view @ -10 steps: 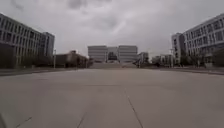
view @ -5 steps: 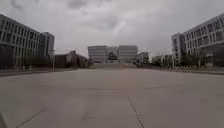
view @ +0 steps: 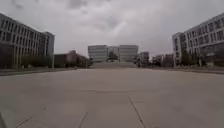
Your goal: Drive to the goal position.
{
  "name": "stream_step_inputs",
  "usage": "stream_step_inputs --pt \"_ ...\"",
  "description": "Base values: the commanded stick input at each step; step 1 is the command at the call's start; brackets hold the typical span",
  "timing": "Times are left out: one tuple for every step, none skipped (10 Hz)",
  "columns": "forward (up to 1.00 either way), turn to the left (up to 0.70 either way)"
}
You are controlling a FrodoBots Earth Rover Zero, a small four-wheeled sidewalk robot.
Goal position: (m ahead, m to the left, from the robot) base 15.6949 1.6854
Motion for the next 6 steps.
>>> stream_step_inputs --pt "0.7 -0.01" --pt "0.7 -0.01" --pt "0.7 -0.01" --pt "0.7 -0.01" --pt "0.7 -0.01" --pt "0.7 -0.01"
